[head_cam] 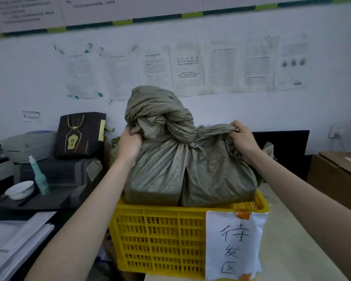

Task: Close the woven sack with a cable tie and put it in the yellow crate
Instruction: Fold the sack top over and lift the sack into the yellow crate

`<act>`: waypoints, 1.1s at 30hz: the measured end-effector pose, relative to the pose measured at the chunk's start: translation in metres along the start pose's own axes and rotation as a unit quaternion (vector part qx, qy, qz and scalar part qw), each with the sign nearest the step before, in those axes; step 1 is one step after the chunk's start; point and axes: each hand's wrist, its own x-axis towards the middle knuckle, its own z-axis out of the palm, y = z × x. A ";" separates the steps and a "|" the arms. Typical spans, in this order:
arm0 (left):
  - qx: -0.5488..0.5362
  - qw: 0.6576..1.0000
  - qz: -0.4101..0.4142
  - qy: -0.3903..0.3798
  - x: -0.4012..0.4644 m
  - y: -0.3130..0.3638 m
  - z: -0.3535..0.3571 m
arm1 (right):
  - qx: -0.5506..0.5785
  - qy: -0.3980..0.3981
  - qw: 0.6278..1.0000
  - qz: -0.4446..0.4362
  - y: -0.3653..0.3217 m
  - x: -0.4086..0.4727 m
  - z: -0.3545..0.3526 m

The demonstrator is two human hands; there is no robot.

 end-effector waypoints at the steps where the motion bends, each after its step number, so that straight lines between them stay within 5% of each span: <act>1: 0.001 1.000 -0.012 0.014 -0.004 -0.012 -0.001 | -0.018 -0.005 1.000 -0.002 0.000 0.000 0.006; 5: 0.100 0.993 -0.041 0.042 -0.023 -0.055 0.005 | -0.051 -0.032 0.998 0.008 0.013 -0.008 0.028; 14: 0.315 0.946 0.051 0.063 -0.027 -0.082 0.013 | -0.058 -0.059 0.994 0.077 0.075 -0.025 0.025; 22: 0.302 0.944 0.133 0.008 -0.016 -0.094 0.012 | -0.094 -0.062 0.989 0.098 0.082 -0.016 0.024; 28: 0.430 0.878 0.199 -0.073 -0.017 -0.103 0.015 | -0.089 -0.190 0.951 0.227 0.104 -0.043 0.019; 33: 0.523 0.814 0.186 -0.171 -0.039 -0.130 0.026 | -0.248 -0.258 0.898 0.254 0.127 -0.057 0.010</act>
